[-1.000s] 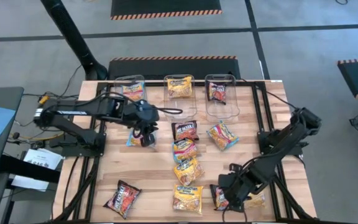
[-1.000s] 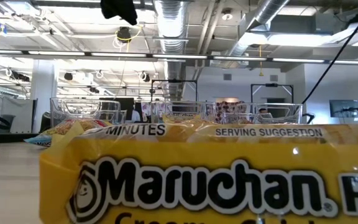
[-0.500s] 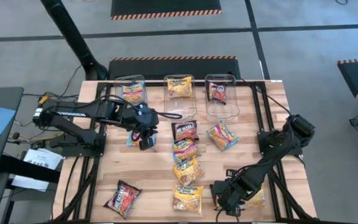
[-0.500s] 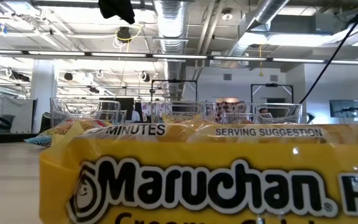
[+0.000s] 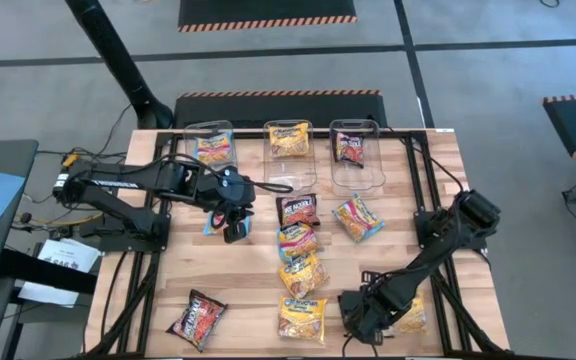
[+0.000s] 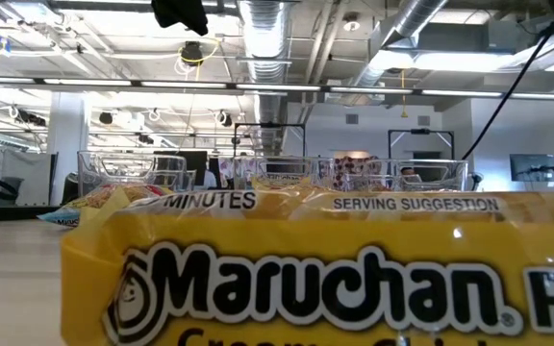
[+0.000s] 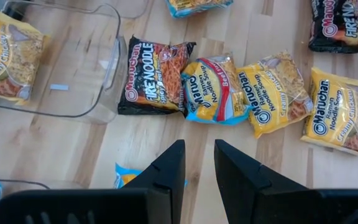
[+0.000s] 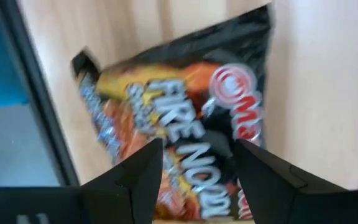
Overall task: Sort Maruchan noodles
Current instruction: Put the black noodle pack into the right transparent bin
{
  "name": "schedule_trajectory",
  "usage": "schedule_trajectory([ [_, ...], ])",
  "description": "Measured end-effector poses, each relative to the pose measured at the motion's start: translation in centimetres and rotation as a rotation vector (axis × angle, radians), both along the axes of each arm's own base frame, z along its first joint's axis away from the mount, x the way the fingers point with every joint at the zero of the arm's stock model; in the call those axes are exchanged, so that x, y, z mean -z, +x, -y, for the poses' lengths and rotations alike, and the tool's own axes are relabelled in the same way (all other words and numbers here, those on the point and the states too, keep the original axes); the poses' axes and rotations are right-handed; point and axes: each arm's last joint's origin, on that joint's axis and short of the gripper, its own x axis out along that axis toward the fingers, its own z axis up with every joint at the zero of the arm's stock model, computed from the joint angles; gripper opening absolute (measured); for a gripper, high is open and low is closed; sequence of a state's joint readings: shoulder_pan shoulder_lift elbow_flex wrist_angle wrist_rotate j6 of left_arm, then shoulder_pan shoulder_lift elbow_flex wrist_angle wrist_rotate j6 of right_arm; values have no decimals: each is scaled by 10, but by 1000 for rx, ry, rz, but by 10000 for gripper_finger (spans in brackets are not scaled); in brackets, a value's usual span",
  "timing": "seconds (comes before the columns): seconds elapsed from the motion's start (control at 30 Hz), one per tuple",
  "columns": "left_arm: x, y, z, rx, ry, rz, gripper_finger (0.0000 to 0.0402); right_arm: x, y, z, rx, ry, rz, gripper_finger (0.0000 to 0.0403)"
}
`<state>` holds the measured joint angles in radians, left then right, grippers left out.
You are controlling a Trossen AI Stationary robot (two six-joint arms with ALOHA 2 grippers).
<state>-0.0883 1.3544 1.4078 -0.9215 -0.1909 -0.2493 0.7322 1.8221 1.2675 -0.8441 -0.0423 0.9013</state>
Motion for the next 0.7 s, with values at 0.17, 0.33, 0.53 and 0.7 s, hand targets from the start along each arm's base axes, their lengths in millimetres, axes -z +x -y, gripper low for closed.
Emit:
schedule_trajectory([
  [0.17,0,0,0,-5,-5,-1,73,7,6,4,28,-24,-12,215],
  [0.33,1,-1,0,-6,-5,-10,73,25,9,0,-20,-7,-96,209],
  [0.53,1,-1,0,-7,-5,-11,73,34,11,1,-14,-5,-132,204],
  [0.7,1,-1,0,-7,-5,-11,73,32,16,6,25,12,-129,152],
])
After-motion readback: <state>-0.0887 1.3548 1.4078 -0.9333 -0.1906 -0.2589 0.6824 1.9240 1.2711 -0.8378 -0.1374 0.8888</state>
